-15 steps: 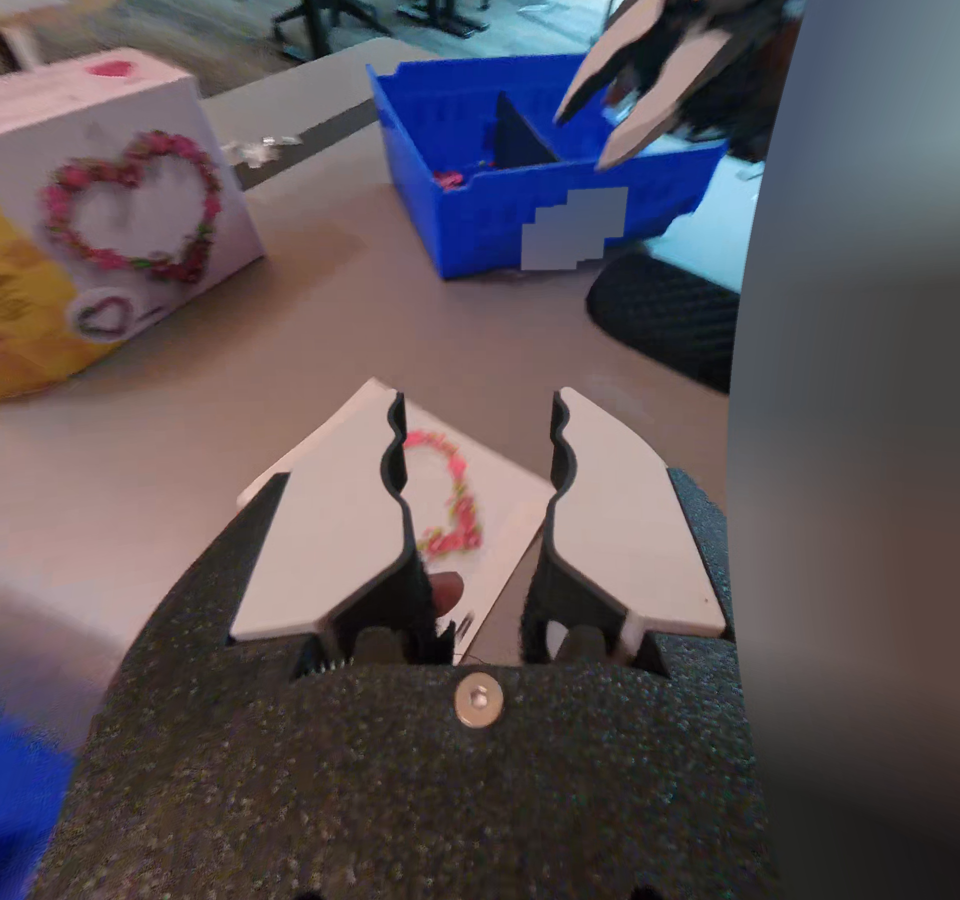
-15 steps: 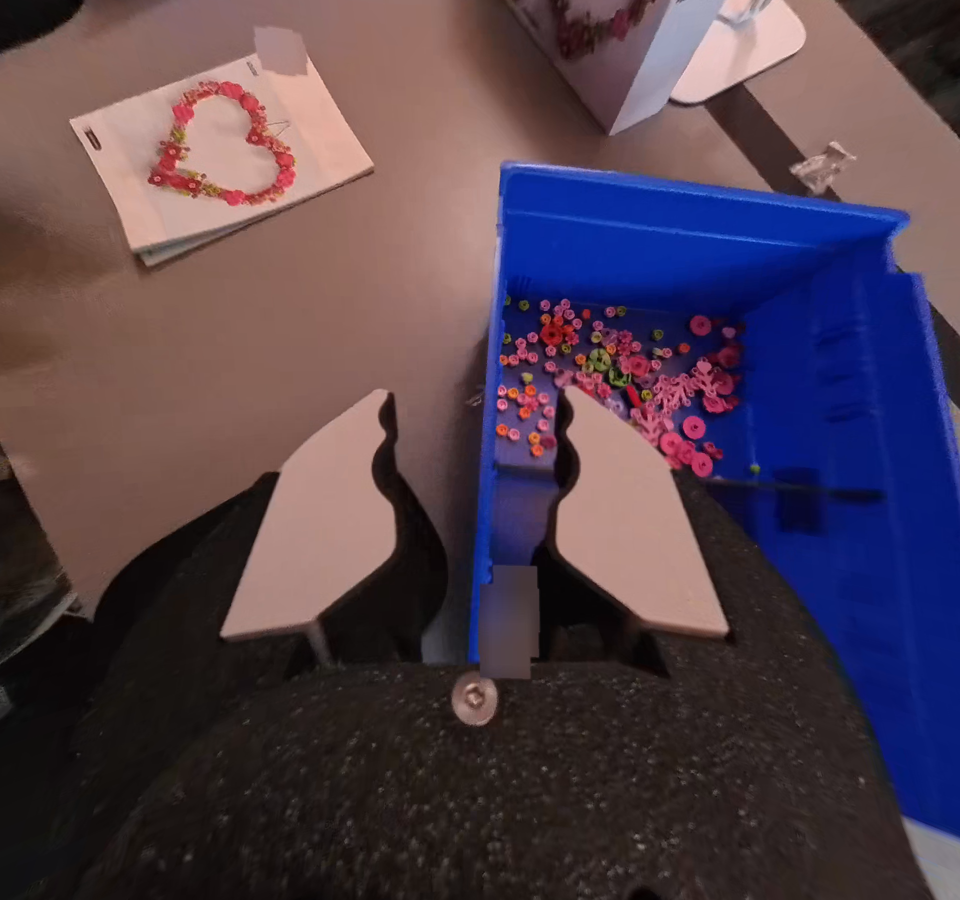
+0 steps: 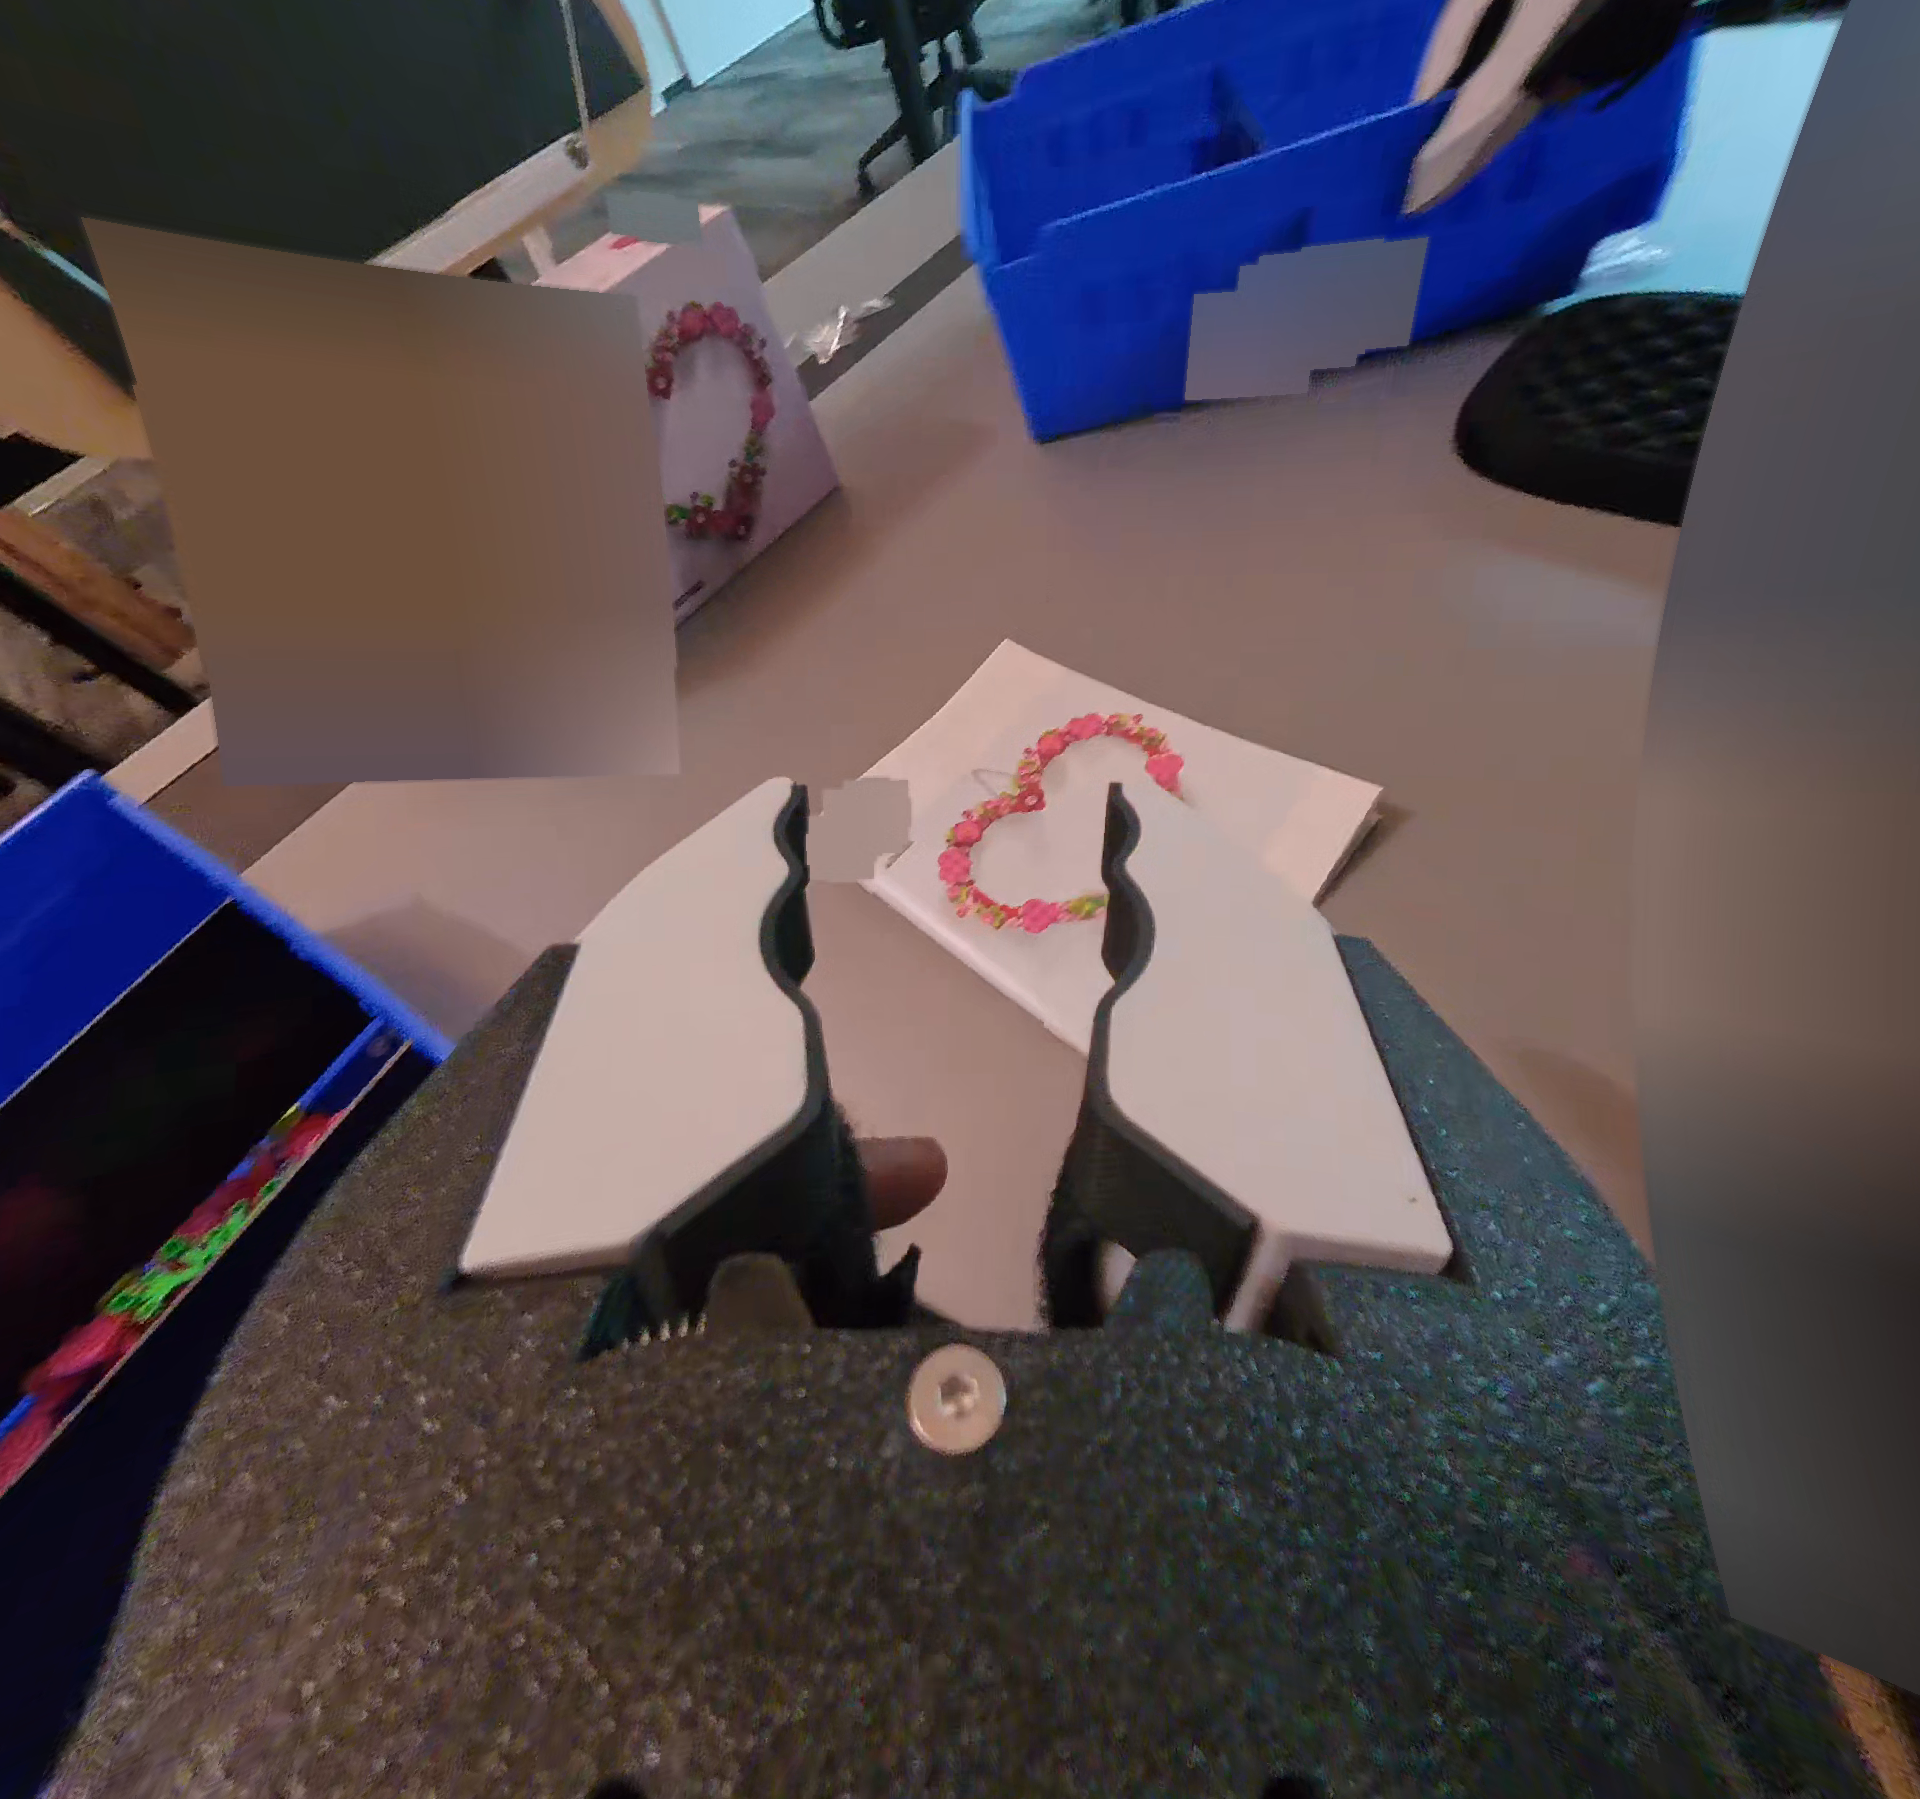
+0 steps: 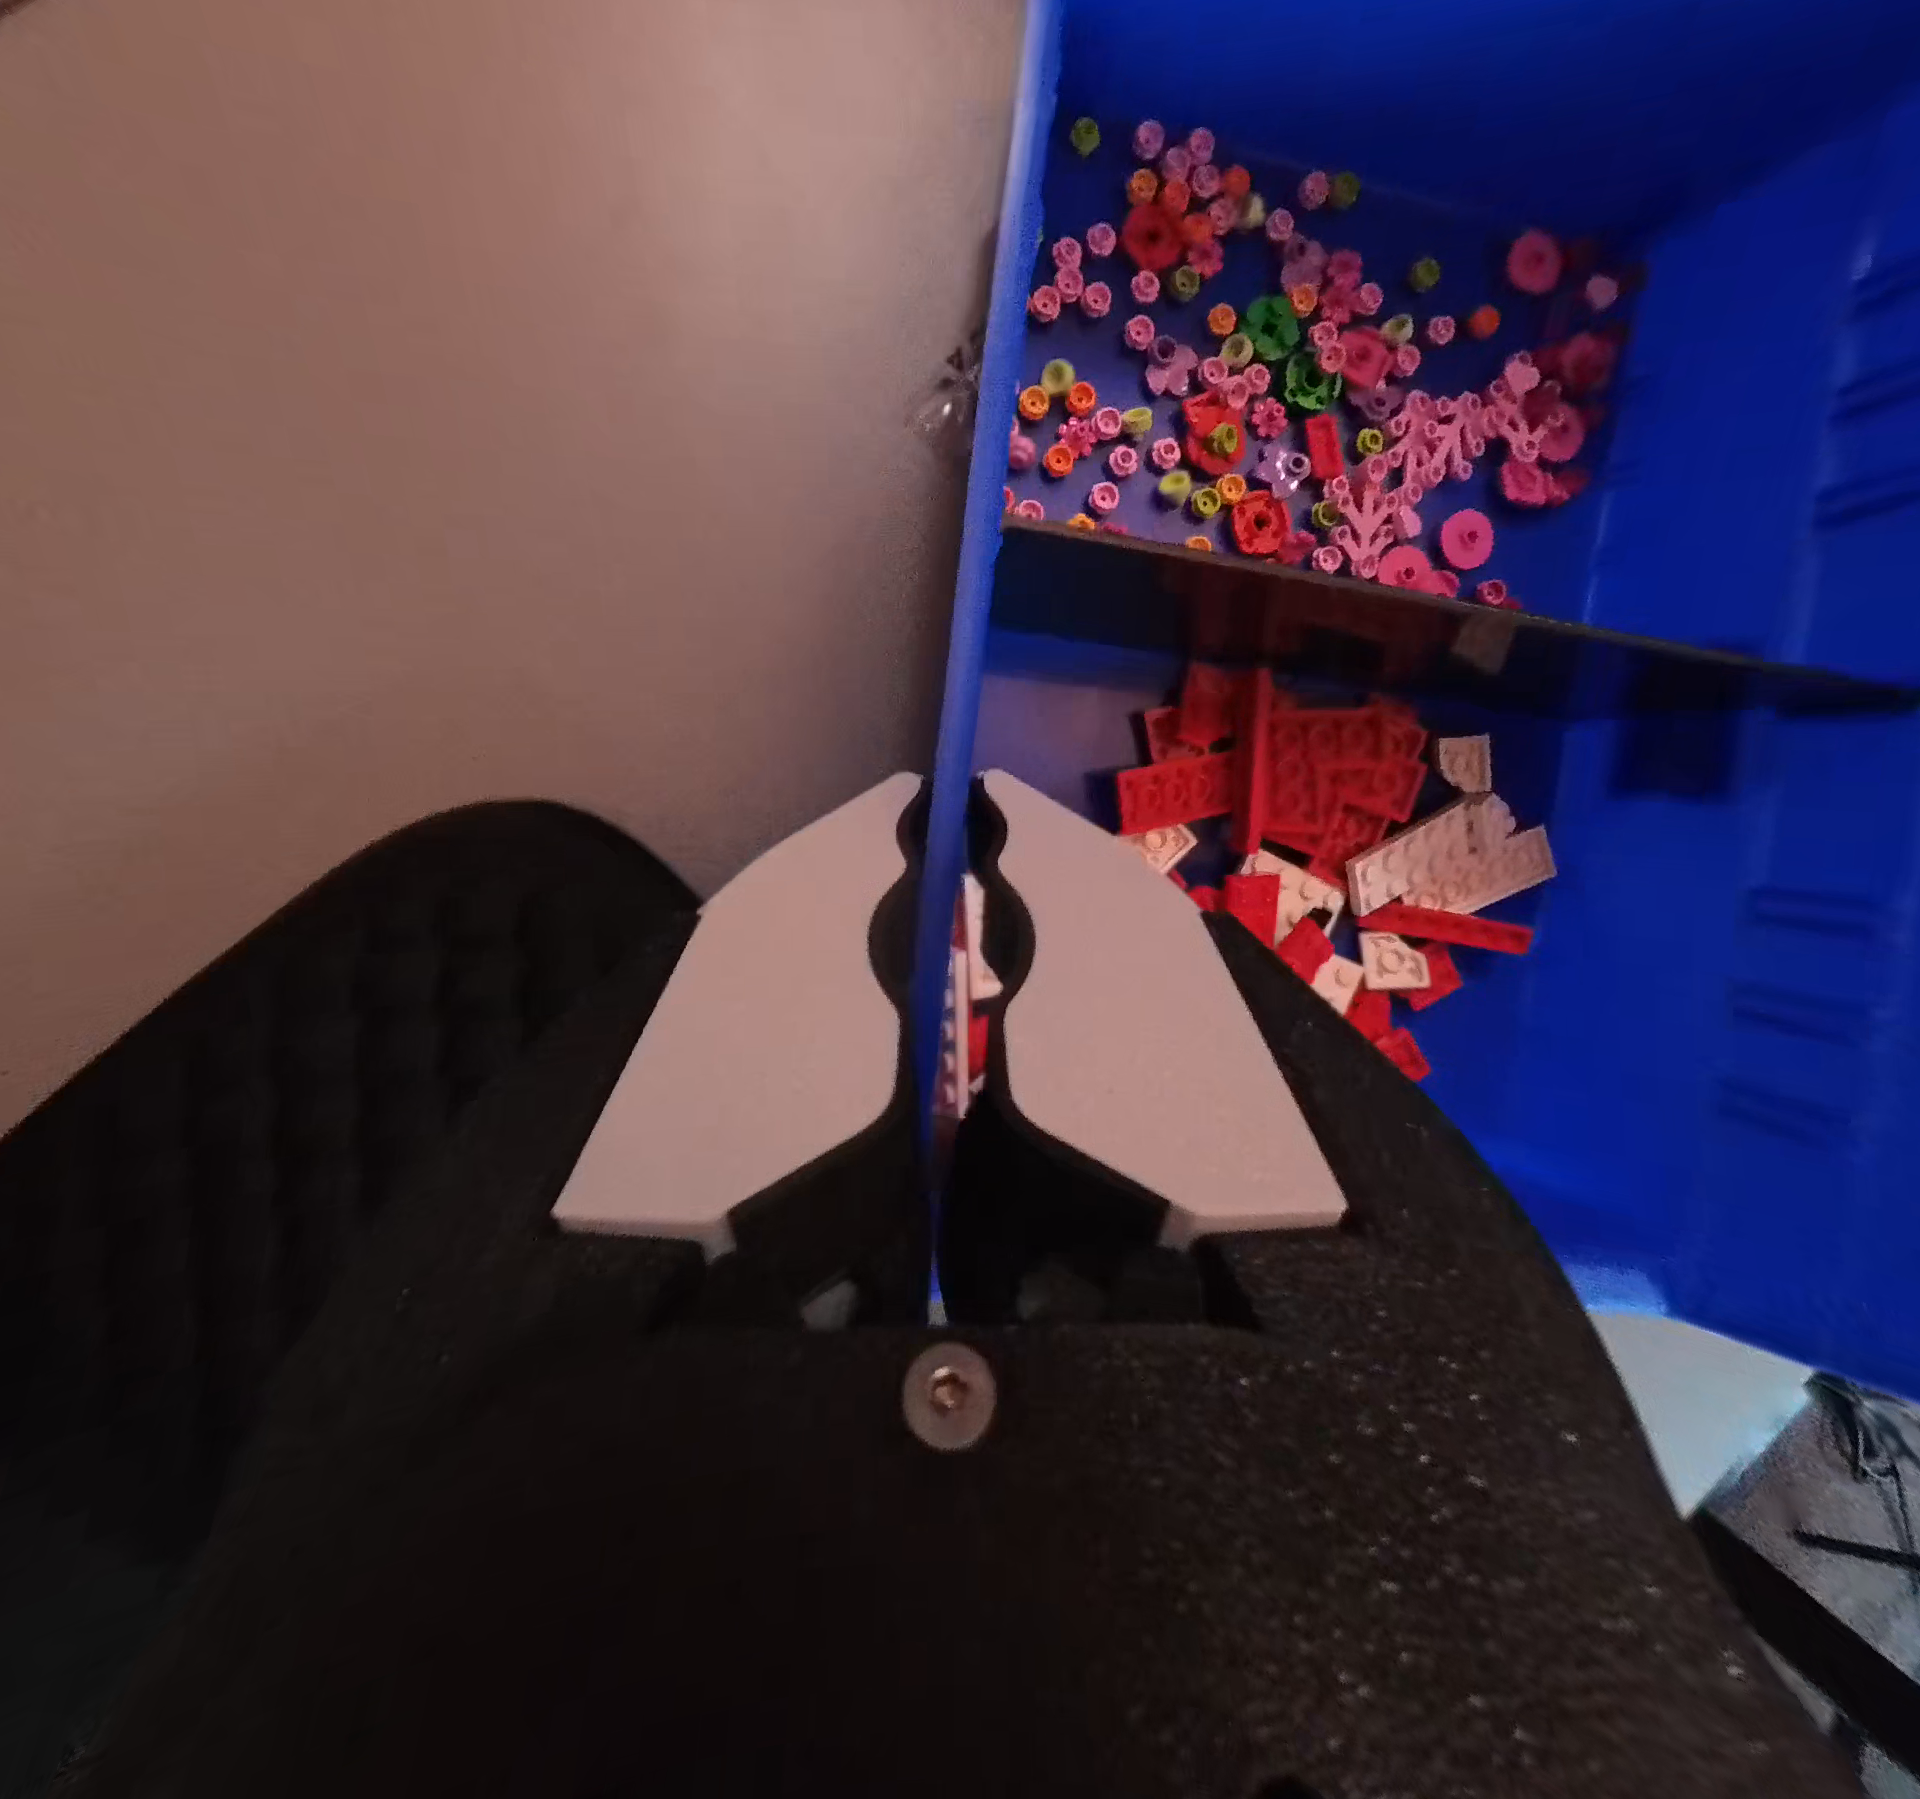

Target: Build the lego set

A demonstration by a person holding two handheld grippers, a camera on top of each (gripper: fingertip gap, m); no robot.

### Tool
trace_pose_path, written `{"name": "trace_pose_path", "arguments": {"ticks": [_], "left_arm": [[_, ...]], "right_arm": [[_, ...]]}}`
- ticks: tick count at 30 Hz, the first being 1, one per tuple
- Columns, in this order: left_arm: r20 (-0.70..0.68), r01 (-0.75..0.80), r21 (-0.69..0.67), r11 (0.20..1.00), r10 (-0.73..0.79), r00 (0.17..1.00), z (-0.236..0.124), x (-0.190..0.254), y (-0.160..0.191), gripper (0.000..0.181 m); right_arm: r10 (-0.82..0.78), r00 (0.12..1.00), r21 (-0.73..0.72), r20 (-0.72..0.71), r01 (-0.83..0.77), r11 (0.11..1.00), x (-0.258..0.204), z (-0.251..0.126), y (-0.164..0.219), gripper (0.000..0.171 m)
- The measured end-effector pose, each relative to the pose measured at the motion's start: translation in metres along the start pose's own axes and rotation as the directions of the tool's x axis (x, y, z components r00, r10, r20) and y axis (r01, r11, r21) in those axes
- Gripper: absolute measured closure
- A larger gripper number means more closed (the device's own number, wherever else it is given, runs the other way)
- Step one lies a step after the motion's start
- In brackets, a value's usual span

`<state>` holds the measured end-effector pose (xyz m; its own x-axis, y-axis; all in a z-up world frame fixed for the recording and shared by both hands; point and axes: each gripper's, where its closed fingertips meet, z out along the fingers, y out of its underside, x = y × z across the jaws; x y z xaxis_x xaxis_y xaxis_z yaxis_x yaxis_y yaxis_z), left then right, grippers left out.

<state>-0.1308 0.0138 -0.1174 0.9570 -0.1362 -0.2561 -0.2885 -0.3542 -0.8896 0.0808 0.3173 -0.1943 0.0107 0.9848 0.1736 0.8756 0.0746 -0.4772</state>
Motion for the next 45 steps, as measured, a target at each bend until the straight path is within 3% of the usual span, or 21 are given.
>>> {"name": "trace_pose_path", "arguments": {"ticks": [6,11,14,17,18,20,22,24,28,31,34,38,40,45], "left_arm": [[-0.077,0.013,0.048,0.999,-0.009,0.997,0.003,0.009,-0.001,0.129],[-0.114,0.01,0.065,0.998,-0.002,0.994,0.0,0.009,0.003,0.129],[-0.15,0.011,0.078,0.997,0.0,0.989,0.002,0.009,0.005,0.13],[-0.186,-0.003,0.066,0.998,0.015,0.983,0.003,0.011,0.009,0.13],[-0.186,-0.017,0.06,0.998,0.028,0.982,0.002,0.011,0.01,0.129],[-0.177,-0.043,0.071,0.997,0.055,0.983,-0.003,0.009,0.013,0.129],[-0.168,-0.038,0.097,0.995,0.054,0.984,-0.007,0.006,0.015,0.131],[-0.168,-0.009,0.113,0.994,0.028,0.985,-0.006,0.002,0.017,0.133],[-0.2,-0.026,0.1,0.995,0.046,0.979,0.01,0.007,0.01,0.134],[-0.192,-0.187,0.157,0.97,0.216,0.957,0.042,0.017,-0.027,0.136],[-0.313,-0.475,0.206,0.855,0.518,0.796,0.09,0.058,-0.056,0.121],[-0.296,-0.804,0.285,0.521,0.846,0.444,0.172,0.093,-0.086,0.112],[-0.288,-0.851,0.32,0.417,0.898,0.332,0.214,0.105,-0.097,0.115],[-0.364,-0.869,0.377,0.32,0.914,0.179,0.274,0.118,-0.102,0.121]], "right_arm": [[0.183,0.983,-0.005,0.029,-0.183,0.983,0.013,0.029,-0.045,0.162],[0.251,0.962,-0.075,-0.111,-0.26,0.963,0.005,0.04,-0.066,0.163],[0.288,0.951,-0.063,-0.111,-0.296,0.953,-0.001,0.048,-0.081,0.158],[0.293,0.956,0.058,-0.015,-0.292,0.955,-0.012,0.039,-0.102,0.141],[0.31,0.951,0.124,0.001,-0.307,0.944,-0.012,0.022,-0.105,0.125],[0.318,0.948,0.332,0.0,-0.3,0.894,-0.011,-0.029,-0.108,0.117],[0.337,0.937,0.527,-0.096,-0.239,0.815,0.0,-0.084,-0.087,0.131],[0.373,0.909,0.586,-0.188,-0.201,0.785,0.012,-0.113,-0.037,0.152],[0.436,0.899,0.312,-0.051,-0.4,0.862,0.009,-0.062,0.076,0.171],[0.347,0.937,0.228,0.03,-0.345,0.911,0.002,-0.028,0.106,0.155],[0.094,0.996,0.231,0.007,-0.093,0.969,0.008,-0.02,0.11,0.129],[-0.273,0.961,0.221,-0.05,0.277,0.935,0.012,-0.014,0.113,0.126],[-0.37,0.927,0.164,-0.062,0.375,0.912,0.015,-0.004,0.117,0.122],[-0.483,0.87,0.198,-0.104,0.494,0.847,0.017,0.003,0.105,0.126]]}}
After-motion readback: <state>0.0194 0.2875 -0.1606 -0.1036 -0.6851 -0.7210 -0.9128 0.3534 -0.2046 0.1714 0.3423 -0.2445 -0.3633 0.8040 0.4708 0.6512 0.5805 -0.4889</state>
